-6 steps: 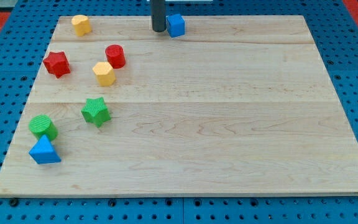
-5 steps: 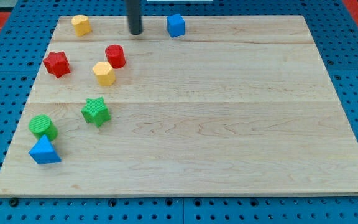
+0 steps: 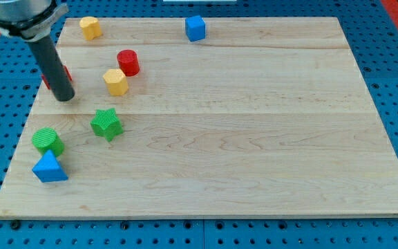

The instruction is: Slide the green circle to the right side of the blue cube

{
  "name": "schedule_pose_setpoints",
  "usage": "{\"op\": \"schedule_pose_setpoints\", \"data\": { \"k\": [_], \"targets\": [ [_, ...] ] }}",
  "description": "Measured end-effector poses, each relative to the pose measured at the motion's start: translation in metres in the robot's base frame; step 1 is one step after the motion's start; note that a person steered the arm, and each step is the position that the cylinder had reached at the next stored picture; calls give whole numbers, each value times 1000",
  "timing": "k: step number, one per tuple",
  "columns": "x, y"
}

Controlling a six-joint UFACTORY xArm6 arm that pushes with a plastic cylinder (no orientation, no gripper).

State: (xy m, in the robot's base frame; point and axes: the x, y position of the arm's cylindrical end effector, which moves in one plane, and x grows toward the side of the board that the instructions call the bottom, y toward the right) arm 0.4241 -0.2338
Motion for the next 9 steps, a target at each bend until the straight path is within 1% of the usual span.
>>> {"op": "schedule_pose_setpoints", "data": {
  "k": [1,2,3,5,6,7,8,9],
  "targets": [
    [39,-66],
    [47,-69],
    [75,-27],
    [89,120],
    [104,141],
    [128,100],
    [138,88],
    [149,112]
  ]
}}
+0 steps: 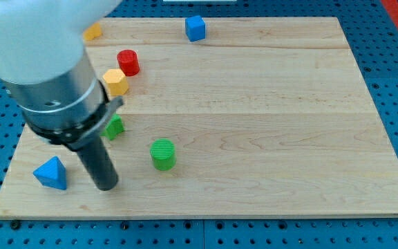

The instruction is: Slide the green circle to the right side of the blue cube

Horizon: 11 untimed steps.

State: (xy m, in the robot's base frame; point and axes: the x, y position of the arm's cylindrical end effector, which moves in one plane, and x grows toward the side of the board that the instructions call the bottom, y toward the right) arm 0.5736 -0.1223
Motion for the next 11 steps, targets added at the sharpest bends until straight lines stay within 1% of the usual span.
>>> {"op": "schedule_pose_setpoints", "data": {
  "k": [1,2,3,4,5,6,7,8,9,10,11],
  "targets": [
    [-30,40],
    [-58,113],
    [-95,168],
    [-150,184],
    [-233,190],
    [-239,208],
    [-222,185],
    [-209,217],
    [-218,260],
    [-261,262],
    [-279,289]
  ]
}}
